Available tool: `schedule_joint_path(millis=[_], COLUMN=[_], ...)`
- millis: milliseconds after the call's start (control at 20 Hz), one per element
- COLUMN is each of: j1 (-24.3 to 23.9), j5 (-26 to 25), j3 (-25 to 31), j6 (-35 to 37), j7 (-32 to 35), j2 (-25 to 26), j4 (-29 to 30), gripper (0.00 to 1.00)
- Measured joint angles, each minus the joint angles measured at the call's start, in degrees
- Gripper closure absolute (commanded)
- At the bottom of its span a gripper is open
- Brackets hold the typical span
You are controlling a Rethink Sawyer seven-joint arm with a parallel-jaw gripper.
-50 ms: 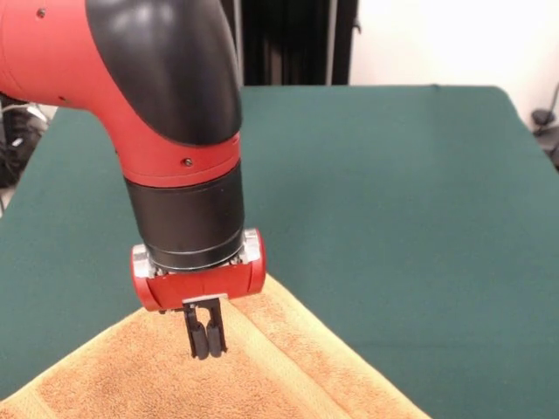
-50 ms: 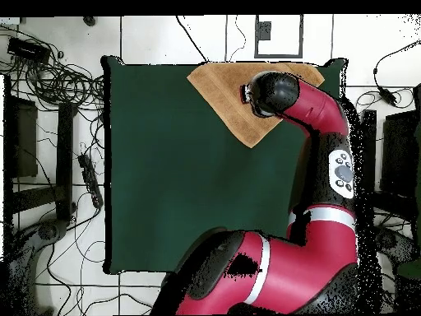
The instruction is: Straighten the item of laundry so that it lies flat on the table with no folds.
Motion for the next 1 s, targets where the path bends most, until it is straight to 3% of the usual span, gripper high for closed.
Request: schedule_joint_path(millis=[1000], j1=[0.02], j5=[-4.85], j3=[0.05], j6=[-8.34], j7=[0.00], j2=[3.69], j4=[0.02], gripper=[1.00])
